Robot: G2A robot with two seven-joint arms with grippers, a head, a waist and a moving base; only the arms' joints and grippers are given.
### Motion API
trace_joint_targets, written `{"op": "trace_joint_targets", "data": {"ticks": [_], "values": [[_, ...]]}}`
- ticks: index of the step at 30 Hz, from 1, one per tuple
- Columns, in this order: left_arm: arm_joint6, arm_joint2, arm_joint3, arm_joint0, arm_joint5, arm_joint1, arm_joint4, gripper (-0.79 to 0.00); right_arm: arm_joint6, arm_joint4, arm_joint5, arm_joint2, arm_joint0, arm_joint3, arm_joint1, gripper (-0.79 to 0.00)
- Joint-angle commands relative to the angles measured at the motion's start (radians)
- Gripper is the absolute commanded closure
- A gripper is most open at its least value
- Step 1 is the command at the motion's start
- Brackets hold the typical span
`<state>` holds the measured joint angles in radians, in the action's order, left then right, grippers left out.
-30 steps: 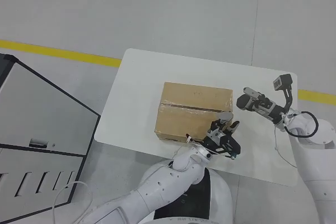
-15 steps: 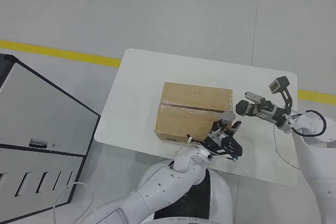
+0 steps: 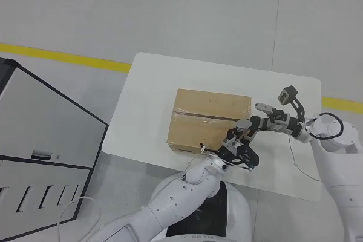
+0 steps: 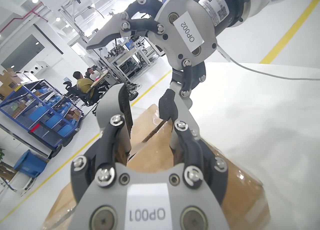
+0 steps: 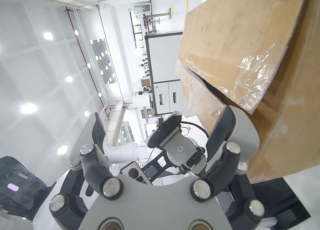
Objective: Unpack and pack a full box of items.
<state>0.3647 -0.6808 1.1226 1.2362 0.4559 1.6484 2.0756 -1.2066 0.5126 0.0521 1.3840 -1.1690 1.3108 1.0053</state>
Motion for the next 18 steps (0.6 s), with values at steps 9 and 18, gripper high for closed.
{"op": "trace_joint_targets", "data": {"ticks": [9,18], "values": [[-0.012,-0.002,0.022,0.017,0.010,0.003,0.022,-0.345,-0.023,0.017,-0.001,-0.021,0.019,-0.023,0.002,-0.785],[-0.003,-0.024,0.091,0.053,-0.030,-0.012,0.054,-0.369,-0.028,0.013,-0.006,-0.035,0.030,-0.034,0.001,-0.785]]}}
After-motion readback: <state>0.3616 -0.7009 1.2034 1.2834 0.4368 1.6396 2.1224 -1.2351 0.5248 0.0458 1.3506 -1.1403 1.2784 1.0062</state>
